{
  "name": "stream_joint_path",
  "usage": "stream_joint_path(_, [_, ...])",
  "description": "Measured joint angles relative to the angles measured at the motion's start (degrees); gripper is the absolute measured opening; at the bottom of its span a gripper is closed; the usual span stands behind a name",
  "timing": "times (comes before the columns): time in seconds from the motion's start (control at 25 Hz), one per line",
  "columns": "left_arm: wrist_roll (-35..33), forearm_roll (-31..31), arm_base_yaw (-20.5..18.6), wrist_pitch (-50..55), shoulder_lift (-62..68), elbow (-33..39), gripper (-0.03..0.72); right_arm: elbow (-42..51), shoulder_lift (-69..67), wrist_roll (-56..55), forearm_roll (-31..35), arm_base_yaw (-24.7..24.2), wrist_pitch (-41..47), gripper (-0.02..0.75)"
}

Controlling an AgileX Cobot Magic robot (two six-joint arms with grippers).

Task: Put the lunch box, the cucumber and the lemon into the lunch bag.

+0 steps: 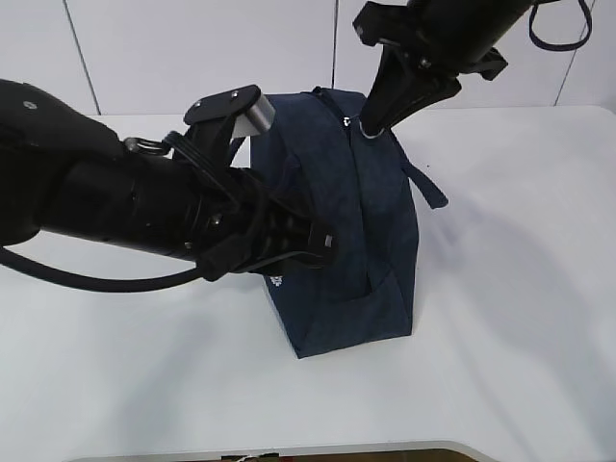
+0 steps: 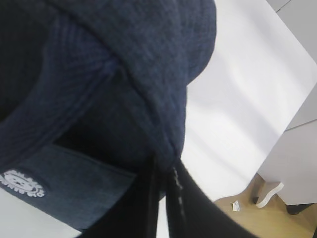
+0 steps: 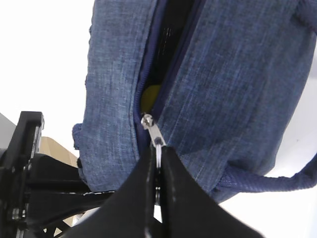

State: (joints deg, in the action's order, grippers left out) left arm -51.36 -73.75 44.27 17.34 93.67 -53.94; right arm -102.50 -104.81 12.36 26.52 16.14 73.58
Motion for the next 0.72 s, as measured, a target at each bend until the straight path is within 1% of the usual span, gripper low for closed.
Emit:
stream_joint_path(0.32, [0.0, -0.1, 0.0, 0.0, 0.0, 0.0, -0.014, -3.9, -0.8, -0.2, -0.4, 0.0, 1.4, 0.005])
stream_joint_path(0.72, [0.0, -0.2, 0.0, -0.9, 0.0, 0.0, -0.014, -10.0, -5.8, -0.6, -0.4, 0.0, 1.5, 0.005])
